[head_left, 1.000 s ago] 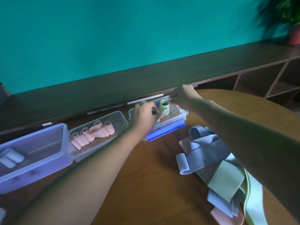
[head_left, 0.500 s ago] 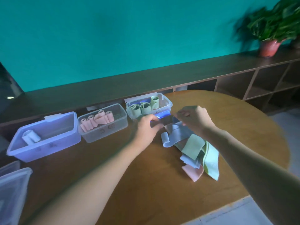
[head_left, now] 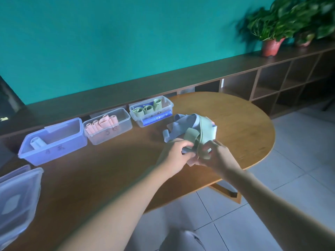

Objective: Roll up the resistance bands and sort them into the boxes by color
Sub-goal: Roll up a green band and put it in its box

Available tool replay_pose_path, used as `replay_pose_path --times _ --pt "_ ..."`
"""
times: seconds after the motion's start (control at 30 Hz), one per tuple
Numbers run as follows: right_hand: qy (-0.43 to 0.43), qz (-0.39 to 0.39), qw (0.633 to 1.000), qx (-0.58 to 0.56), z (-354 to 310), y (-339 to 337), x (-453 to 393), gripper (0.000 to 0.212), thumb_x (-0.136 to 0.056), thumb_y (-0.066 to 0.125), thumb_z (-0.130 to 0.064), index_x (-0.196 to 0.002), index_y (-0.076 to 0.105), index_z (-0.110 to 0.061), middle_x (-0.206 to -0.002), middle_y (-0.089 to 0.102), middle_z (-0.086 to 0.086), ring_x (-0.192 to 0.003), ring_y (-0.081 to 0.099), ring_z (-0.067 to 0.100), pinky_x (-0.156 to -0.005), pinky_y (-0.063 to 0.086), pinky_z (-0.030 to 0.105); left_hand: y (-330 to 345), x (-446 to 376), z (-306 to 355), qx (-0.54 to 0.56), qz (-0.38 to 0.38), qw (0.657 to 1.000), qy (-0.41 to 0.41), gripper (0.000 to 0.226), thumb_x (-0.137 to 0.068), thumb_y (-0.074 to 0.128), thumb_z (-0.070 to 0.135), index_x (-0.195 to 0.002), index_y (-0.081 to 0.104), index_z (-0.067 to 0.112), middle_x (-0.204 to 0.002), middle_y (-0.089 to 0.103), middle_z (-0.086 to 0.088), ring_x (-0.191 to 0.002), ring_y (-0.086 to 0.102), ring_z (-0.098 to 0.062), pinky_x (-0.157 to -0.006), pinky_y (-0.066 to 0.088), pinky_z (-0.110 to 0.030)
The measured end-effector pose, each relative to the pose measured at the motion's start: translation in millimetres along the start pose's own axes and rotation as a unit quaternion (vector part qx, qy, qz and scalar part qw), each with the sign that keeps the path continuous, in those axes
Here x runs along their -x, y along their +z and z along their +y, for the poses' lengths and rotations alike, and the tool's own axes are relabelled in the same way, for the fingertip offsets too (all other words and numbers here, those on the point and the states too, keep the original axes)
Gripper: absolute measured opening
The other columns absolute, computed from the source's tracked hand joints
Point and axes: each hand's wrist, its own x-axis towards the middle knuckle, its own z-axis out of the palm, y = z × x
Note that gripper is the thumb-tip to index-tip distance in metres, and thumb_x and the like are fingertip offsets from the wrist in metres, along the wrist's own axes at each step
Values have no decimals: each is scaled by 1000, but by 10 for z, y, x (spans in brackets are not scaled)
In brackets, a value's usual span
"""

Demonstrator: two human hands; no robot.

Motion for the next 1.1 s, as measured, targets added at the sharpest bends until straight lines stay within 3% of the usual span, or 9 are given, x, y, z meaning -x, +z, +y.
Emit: replay_pose_path --times 0.17,0.43,0.53,0.63,0.7,0.77,0.83,0.93,1.1 --pt "22 15 999 31 105 -86 -10 24 -78 85 -34 -88 72 -17 -85 71 1 -72 62 16 -58 44 25 -29 2 171 -1 -20 1000 10 29 -87 76 27 -115 73 28 -119 62 12 -102 63 -9 -91 55 -33" --pt "-49 62 996 -49 -331 -730 79 1 -82 80 -26 -82 80 -25 -77 73 -5 -76 66 17 -73 54 37 -457 109 623 30 29 999 17 24 -89 76 25 -113 74 30 -108 66 11 -97 62 -8 -88 54 -32" --pt "-89 77 988 -99 -642 -1038 132 4 -85 79 -20 -85 82 -23 -79 76 -9 -78 69 15 -73 55 32 -690 153 915 69 46 996 38 24 -89 75 24 -112 74 31 -107 69 12 -95 63 -6 -90 54 -29" --pt "-103 83 981 -142 -993 -1318 148 5 -85 79 -15 -88 82 -18 -83 76 -7 -71 68 20 -67 58 25 -986 216 1209 93 87 990 53 25 -89 76 23 -114 74 27 -106 69 16 -91 61 1 -81 46 -10" --pt "-116 81 975 -172 -1221 -1468 179 10 -85 80 -13 -86 81 -23 -80 76 -9 -66 66 18 -63 58 21 -1177 256 1354 96 124 986 62 21 -88 77 28 -107 74 37 -102 72 21 -88 65 0 -81 50 -18" --pt "-138 88 967 -194 -1413 -1582 213 12 -82 82 -16 -83 79 -27 -79 77 -9 -62 64 17 -65 58 27 -1342 302 1461 129 143 979 69 21 -87 77 25 -100 73 41 -94 75 17 -81 70 -6 -78 55 -26" --pt "-166 91 960 -208 -1607 -1673 295 13 -79 86 -19 -83 77 -27 -81 77 -3 -56 62 14 -60 55 24 -1506 381 1553 167 160 970 70 19 -89 76 16 -103 75 29 -85 76 10 -69 69 -8 -65 52 -21" --pt "-196 70 951 -231 -1877 -1738 423 21 -75 88 -14 -80 72 -28 -74 75 -11 -48 59 8 -56 50 15 -1747 549 1681 194 178 963 62 16 -90 72 10 -106 75 14 -82 76 2 -61 66 -8 -55 45 -14" --pt "-240 -1 933 -268 -2282 -1694 633 17 -77 84 -3 -87 76 -15 -82 77 0 -63 66 4 -61 53 18 -2122 929 1761 190 193 962 38 16 -91 71 9 -107 74 5 -80 73 -10 -51 60 -4 -48 43 -15"
